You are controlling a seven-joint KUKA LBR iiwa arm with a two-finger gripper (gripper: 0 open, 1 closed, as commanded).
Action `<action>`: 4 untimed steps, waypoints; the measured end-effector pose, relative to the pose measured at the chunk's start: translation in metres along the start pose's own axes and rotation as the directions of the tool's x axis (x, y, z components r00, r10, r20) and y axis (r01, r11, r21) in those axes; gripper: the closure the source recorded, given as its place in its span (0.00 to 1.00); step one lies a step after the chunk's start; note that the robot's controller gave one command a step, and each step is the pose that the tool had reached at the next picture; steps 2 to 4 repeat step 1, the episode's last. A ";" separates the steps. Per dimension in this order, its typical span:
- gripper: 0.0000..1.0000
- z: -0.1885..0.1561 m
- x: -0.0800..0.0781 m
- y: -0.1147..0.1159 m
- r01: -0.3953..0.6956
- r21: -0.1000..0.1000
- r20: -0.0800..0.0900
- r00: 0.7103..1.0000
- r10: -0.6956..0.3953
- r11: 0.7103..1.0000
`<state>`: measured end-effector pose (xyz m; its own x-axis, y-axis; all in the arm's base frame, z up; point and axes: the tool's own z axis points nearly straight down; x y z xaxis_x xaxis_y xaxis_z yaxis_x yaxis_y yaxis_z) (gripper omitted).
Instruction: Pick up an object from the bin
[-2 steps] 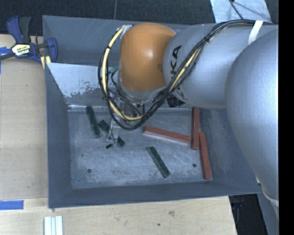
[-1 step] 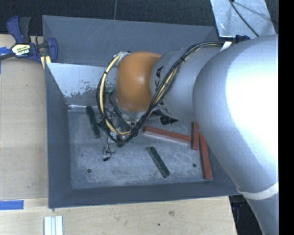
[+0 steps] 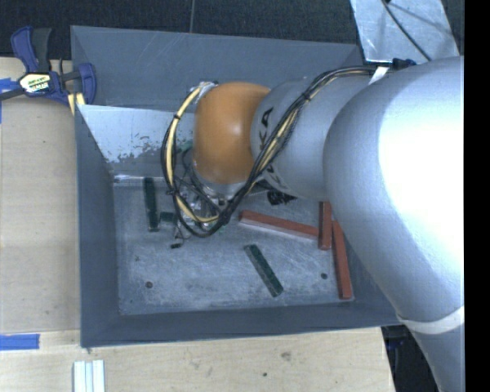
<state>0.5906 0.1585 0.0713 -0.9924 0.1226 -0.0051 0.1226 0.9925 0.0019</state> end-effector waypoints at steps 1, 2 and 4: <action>1.00 -0.137 0.007 0.016 -0.013 0.001 -0.002 1.000 0.013 1.000; 1.00 -0.137 0.007 0.016 -0.013 0.001 -0.002 1.000 0.013 1.000; 1.00 -0.137 0.007 0.016 -0.013 0.001 -0.002 1.000 0.013 1.000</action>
Offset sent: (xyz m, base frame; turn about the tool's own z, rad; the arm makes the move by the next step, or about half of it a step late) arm -0.0067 0.0163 0.1365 0.0155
